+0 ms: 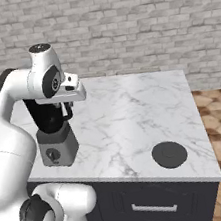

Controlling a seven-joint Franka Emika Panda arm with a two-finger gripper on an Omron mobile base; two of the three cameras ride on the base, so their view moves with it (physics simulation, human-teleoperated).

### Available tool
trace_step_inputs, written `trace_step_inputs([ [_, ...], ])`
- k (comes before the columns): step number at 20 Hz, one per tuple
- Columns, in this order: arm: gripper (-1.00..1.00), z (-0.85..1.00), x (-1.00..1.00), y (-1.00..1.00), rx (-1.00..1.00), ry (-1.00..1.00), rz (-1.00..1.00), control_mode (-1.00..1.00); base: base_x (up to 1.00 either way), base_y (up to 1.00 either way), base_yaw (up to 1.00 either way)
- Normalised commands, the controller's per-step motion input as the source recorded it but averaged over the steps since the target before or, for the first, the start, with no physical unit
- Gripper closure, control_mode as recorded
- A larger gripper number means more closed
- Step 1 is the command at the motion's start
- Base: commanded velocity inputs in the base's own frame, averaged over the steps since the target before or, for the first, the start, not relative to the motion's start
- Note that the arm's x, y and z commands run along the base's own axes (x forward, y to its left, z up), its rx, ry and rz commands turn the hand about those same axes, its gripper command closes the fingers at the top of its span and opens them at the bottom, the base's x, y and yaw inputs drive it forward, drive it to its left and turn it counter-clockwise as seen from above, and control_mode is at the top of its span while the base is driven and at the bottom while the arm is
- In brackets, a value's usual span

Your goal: Close the lid blender by securely placing the lid on top.

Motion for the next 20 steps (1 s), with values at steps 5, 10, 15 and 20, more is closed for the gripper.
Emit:
trace_step_inputs([
  [5,-1.00,-0.06,-0.46,-0.16,0.02,-0.09,-0.06,-1.00,0.00,0.00,0.00],
  [10,-1.00,-0.25,-0.54,-0.99,0.20,0.02,-0.38,-1.00,0.00,0.00,0.00],
  [15,-1.00,-0.37,-0.20,-1.00,0.25,0.18,-0.46,-1.00,0.00,0.00,0.00],
  [20,-1.00,-0.55,0.00,-1.00,0.23,0.29,-0.44,-1.00,0.00,0.00,0.00],
])
